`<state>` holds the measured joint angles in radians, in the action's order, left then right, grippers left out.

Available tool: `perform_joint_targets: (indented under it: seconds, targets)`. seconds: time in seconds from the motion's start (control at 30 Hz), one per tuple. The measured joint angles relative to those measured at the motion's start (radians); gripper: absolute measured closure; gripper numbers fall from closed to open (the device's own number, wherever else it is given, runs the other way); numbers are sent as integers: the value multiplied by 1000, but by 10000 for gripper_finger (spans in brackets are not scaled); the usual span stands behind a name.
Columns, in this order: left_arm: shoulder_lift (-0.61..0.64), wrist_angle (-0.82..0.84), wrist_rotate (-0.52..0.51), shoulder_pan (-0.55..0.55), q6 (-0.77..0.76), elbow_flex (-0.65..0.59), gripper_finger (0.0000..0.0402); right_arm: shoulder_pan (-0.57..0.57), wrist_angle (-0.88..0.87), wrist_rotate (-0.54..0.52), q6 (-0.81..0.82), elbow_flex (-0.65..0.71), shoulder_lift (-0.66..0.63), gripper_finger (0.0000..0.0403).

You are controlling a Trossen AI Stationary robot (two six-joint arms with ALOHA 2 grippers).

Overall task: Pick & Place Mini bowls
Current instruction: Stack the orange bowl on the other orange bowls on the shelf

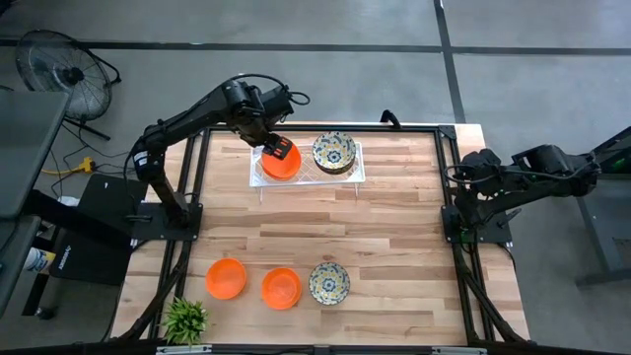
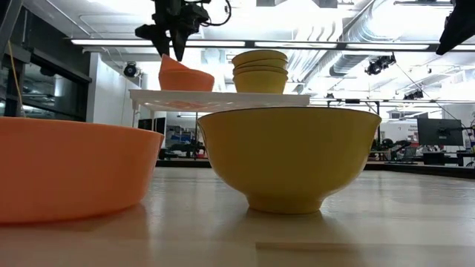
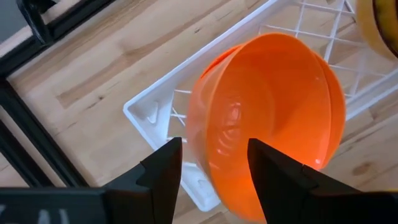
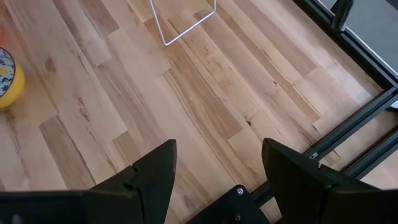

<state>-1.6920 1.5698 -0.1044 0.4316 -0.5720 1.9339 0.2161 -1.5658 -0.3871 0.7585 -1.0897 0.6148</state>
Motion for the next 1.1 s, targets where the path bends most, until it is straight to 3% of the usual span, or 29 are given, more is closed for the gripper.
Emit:
perform_joint_targets:
  seconds: [0.27,0.67,1.1]
  targets:
    - [3,1,-4,0,0,1,240,0,0,4,2,0,0,178]
    - [3,1,-6,0,-1,1,391,0,0,2,1,0,0,178]
    - [3,1,-4,0,-4,0,400,0,0,0,0,0,0,178]
